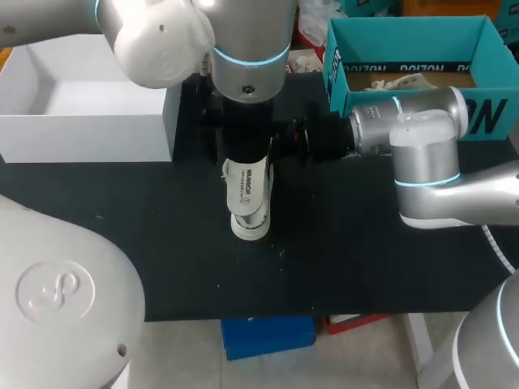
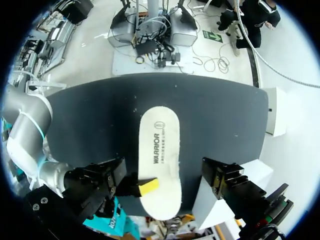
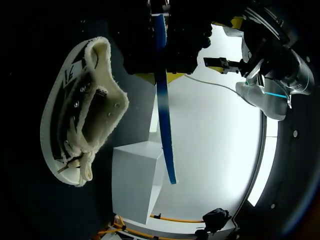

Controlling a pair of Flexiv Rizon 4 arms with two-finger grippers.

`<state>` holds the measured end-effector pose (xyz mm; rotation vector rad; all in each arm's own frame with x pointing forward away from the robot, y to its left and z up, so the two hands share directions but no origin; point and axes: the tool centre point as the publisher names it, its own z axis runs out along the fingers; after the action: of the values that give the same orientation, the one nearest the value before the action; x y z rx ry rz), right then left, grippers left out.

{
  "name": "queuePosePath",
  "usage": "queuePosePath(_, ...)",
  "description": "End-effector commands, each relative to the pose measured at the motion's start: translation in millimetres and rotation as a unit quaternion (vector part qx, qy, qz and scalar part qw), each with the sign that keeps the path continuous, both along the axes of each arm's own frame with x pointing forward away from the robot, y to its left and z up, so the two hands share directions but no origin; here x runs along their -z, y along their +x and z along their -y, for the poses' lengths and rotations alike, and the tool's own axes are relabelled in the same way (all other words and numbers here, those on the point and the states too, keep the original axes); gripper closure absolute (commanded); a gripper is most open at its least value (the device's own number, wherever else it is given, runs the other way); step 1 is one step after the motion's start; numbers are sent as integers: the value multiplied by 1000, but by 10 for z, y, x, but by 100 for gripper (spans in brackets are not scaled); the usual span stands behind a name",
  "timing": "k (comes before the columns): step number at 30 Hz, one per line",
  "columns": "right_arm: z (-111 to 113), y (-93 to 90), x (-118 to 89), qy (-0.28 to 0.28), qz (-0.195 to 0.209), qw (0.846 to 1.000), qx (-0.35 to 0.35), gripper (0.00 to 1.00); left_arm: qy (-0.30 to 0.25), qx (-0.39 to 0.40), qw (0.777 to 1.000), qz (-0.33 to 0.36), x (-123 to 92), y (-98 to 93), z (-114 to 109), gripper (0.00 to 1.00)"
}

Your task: Take the shoe out of the shoebox, open the shoe tongue, remove and reinsert the insole, then place the shoe into the shoebox

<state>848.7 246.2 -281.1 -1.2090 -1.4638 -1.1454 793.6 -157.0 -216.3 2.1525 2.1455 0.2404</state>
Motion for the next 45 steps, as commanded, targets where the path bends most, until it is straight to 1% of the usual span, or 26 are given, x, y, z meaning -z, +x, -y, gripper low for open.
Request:
queuePosePath(1,-10,-5,1,-1,0,1000,1,100,-16,4,1000,6,-19,-93,-43,0)
queuePosePath(6,-10,-5,1,-1,0,1000,1,100,-23,8,1000,10,-28,-154,-34,0)
queuePosePath(13,-10,-5,1,-1,0,1000,1,100,-25,12,1000,9,-17,-183,-16,0)
queuePosePath(19,-10,-5,1,-1,0,1000,1,100,-20,21,1000,2,18,-126,32,0)
queuePosePath(25,-10,-5,1,-1,0,1000,1,100,-5,22,1000,5,47,92,65,0)
queuePosePath(31,-10,-5,1,-1,0,1000,1,100,4,19,1000,15,37,386,98,0)
queuePosePath(45,-10,-5,1,-1,0,1000,1,100,-12,-7,1000,18,-5,1075,75,0)
